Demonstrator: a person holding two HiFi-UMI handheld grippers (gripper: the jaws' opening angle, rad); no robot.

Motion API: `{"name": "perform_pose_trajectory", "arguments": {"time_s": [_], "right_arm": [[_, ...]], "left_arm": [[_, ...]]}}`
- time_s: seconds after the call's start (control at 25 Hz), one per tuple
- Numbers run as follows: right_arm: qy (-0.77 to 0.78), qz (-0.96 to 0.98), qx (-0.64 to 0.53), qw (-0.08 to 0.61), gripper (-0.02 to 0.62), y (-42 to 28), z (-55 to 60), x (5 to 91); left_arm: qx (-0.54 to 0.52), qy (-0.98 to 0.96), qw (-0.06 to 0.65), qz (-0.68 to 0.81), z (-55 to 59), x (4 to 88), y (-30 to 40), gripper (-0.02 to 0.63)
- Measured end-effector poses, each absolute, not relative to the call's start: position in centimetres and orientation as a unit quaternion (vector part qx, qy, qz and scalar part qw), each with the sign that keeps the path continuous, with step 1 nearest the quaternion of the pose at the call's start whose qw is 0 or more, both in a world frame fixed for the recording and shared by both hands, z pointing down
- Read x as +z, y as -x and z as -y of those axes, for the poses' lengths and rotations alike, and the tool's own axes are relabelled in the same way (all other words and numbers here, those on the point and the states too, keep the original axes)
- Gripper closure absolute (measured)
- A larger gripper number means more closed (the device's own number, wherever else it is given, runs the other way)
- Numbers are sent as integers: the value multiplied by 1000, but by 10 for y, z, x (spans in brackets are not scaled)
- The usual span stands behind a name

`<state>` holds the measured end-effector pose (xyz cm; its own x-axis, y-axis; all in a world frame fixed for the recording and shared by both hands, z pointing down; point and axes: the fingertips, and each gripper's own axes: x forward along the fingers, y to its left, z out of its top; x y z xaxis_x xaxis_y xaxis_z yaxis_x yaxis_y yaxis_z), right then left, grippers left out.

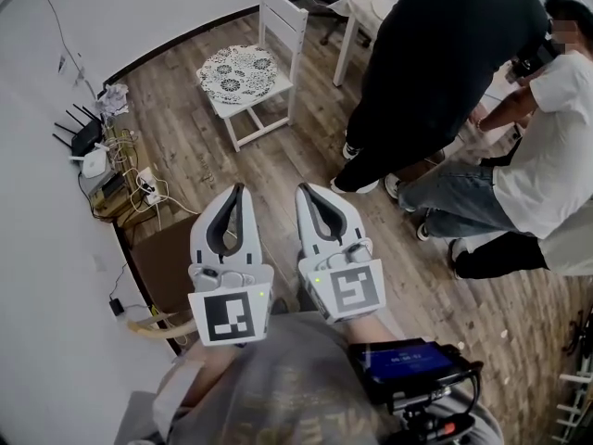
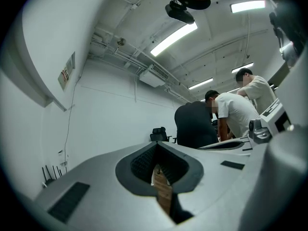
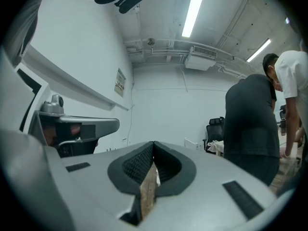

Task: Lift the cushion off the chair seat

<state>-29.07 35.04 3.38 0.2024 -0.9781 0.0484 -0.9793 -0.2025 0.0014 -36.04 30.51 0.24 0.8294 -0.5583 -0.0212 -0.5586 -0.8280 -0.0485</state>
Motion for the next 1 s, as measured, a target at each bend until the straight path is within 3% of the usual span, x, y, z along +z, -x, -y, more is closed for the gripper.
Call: {"name": "perform_pose_trajectory", "arguments": {"time_s": [0.56,1.0], "right_arm": [[-732,681,19,5,589,172,-264,30],[-715,699,33,7,589,125,-210,36]], "left_arm": [[-12,938,34,-346,-230,-1,245,600],[-16,924,40,-381,-183,-2,206,600]]}}
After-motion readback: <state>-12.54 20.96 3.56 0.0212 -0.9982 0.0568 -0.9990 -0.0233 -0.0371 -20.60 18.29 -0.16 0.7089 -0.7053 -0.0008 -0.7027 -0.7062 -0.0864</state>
